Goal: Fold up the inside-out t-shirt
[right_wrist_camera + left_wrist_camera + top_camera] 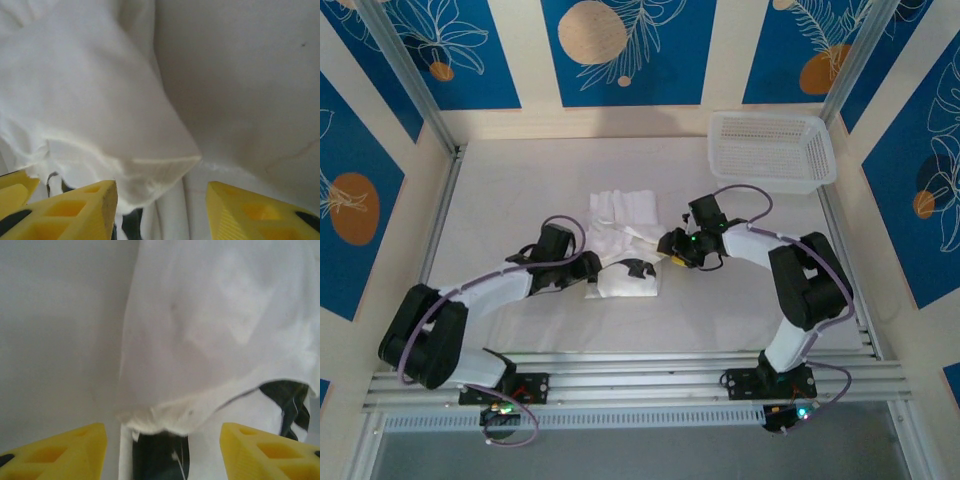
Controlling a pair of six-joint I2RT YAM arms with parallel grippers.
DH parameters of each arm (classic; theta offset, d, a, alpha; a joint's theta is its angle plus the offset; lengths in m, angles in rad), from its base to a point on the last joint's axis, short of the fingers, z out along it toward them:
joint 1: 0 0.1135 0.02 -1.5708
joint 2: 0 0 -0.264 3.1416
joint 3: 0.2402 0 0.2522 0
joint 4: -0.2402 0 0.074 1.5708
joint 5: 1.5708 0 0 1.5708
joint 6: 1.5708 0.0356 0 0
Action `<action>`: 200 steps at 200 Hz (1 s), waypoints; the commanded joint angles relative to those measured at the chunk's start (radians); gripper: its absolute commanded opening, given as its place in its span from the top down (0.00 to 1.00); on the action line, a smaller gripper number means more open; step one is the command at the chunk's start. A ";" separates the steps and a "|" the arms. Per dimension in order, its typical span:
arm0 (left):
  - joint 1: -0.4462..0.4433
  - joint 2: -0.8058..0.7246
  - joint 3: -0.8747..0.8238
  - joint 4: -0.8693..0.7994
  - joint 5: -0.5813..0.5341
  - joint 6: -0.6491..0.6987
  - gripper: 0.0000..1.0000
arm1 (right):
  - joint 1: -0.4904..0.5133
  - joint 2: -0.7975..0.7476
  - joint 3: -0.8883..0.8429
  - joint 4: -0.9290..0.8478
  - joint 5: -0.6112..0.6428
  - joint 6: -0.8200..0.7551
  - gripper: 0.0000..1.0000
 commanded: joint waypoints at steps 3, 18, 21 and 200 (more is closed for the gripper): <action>0.012 0.037 0.035 0.065 -0.045 -0.027 0.46 | 0.003 -0.001 0.021 0.050 -0.047 0.025 0.66; 0.013 0.045 0.045 0.077 -0.034 -0.022 0.55 | 0.003 -0.015 0.011 0.049 -0.041 0.025 0.80; 0.013 0.045 0.046 0.075 -0.035 -0.020 0.57 | 0.002 -0.016 0.009 0.049 -0.041 0.026 0.81; 0.240 0.456 0.663 0.022 0.001 0.010 0.95 | -0.084 0.324 0.615 -0.092 -0.023 0.032 0.87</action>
